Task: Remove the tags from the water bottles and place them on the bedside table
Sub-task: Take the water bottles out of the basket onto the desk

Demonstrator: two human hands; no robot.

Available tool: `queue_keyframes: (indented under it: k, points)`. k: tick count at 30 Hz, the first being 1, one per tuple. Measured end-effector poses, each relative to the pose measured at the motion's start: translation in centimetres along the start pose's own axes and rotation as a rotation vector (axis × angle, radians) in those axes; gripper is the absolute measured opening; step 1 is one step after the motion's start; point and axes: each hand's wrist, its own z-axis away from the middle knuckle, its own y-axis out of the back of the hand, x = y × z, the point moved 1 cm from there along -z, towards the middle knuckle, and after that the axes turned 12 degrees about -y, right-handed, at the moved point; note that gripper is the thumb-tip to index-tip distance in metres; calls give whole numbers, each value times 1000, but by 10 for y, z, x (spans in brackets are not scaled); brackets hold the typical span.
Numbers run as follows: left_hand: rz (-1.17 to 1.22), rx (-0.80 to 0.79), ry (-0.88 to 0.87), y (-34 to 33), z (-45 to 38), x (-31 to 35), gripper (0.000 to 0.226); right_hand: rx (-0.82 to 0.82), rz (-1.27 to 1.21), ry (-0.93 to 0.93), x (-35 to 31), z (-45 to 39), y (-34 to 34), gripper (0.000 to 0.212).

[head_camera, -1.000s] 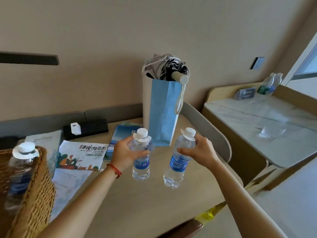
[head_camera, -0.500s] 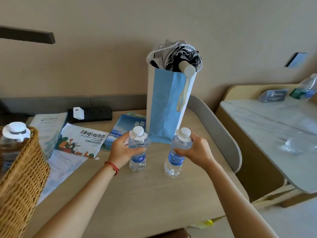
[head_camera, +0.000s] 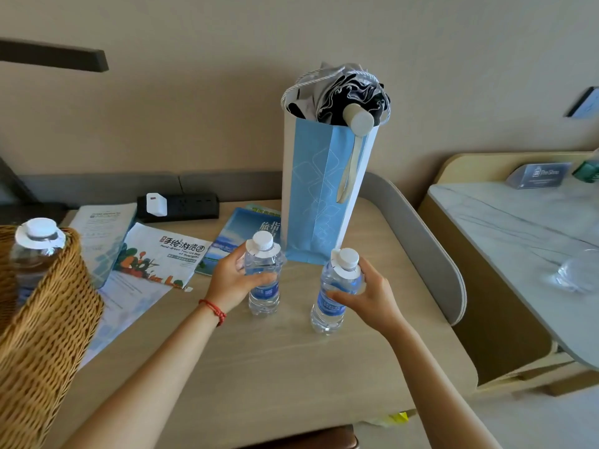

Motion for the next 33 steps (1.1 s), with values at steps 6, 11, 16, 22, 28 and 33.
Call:
queue_keyframes:
  k: [6,11,16,22,28,33]
  points:
    - [9,-7,-5,-1,1,2,63,-17,-3,2,-2,-10,2,59]
    - [-12,-7,13,-2,2,6,61,-43,3,-23,-5,-9,3,57]
    - [9,-2,28,-3,1,8,62,-44,-31,-33,-7,-8,3,56]
    - [-8,41,74,-3,14,10,69,-40,-25,-20,-10,-4,5,62]
    - [-104,109,59,3,31,21,64,29,-25,16,-11,3,9,72]
    - [-280,89,-29,14,46,33,60,119,-21,41,-17,10,8,67]
